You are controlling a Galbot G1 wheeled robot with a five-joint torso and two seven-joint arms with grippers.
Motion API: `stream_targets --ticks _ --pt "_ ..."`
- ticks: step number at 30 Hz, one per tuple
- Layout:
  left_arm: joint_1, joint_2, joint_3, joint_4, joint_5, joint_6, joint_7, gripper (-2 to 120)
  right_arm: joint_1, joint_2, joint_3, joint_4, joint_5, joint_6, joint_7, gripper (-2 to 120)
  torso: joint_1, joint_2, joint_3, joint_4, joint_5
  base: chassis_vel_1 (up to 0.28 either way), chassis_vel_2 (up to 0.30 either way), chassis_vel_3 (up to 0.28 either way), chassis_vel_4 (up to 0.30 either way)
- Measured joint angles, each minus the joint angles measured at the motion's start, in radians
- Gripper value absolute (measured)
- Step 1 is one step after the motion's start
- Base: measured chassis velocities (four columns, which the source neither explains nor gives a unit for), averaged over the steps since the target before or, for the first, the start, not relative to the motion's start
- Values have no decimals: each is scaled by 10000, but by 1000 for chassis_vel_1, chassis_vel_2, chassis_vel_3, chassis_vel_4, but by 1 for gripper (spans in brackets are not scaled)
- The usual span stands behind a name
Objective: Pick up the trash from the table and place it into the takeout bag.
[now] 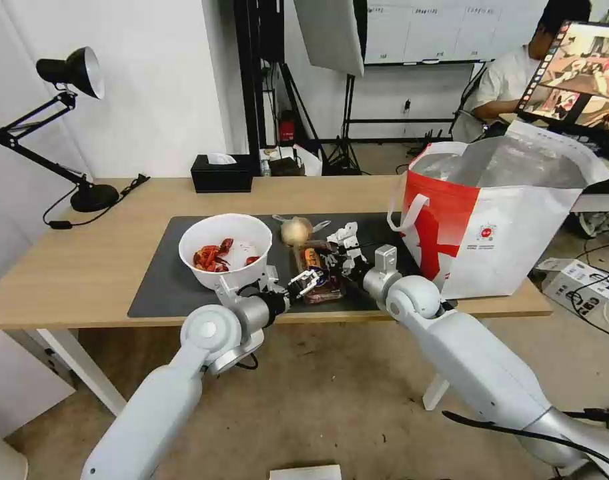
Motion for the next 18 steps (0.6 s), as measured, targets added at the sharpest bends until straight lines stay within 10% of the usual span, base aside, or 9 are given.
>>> stream_targets --ticks 18 --pt "-18 -43 118 189 215 -357 -75 56 -39 16 17 64 1 1 54 0 0 0 0 0 0 0 0 0 0"
